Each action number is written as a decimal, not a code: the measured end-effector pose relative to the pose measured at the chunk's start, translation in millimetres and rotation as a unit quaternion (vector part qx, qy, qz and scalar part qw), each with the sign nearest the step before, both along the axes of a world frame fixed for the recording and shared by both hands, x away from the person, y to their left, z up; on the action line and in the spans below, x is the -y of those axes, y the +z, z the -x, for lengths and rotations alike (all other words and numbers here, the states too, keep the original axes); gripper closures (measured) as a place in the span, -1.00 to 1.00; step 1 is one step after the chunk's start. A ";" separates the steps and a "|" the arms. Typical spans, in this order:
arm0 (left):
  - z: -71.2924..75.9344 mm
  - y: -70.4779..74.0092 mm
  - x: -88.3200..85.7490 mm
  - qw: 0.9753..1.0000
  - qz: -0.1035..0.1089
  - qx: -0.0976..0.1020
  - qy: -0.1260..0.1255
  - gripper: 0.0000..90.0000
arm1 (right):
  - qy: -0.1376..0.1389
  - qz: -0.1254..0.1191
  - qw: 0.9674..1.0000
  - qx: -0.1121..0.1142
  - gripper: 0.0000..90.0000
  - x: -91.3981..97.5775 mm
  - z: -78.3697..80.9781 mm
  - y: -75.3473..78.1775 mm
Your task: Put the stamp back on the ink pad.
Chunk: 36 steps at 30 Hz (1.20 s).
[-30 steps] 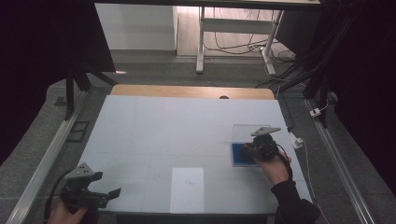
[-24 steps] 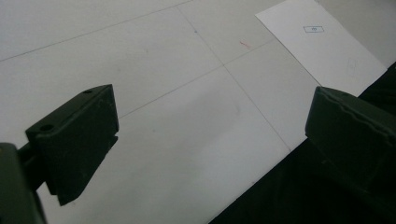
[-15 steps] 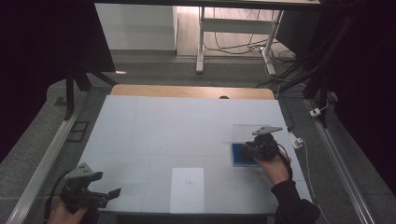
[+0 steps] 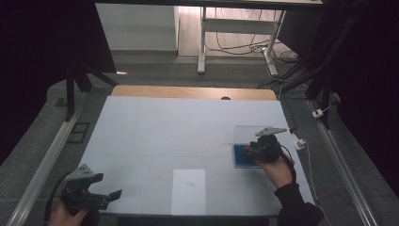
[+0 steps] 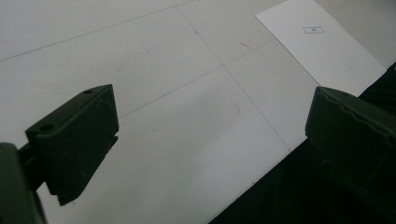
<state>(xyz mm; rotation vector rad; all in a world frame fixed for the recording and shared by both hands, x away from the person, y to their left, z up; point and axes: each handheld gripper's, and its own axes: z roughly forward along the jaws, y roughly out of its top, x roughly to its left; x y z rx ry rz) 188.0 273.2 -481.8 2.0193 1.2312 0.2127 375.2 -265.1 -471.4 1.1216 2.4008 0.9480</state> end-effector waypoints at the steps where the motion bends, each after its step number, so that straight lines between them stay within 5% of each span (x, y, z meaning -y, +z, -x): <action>1: 0.0 0.0 0.0 1.000 0.000 0.000 0.000 -0.93 | 0.001 -0.001 1.000 -0.001 0.12 -0.7 0.6 0.7; 14: -0.1 -0.2 -0.2 1.000 0.001 0.000 0.001 -0.93 | 0.000 -0.017 1.000 -0.004 -0.42 -1.4 13.3 7.3; 24: -0.1 -0.3 -0.3 1.000 0.002 -0.001 0.002 -0.93 | 0.010 -0.053 0.999 -0.001 -0.67 -1.4 25.7 14.5; 36: -0.2 -0.5 -0.7 1.000 0.003 -0.002 0.004 -0.93 | 0.010 -0.054 0.998 0.005 -0.96 -1.0 45.5 21.3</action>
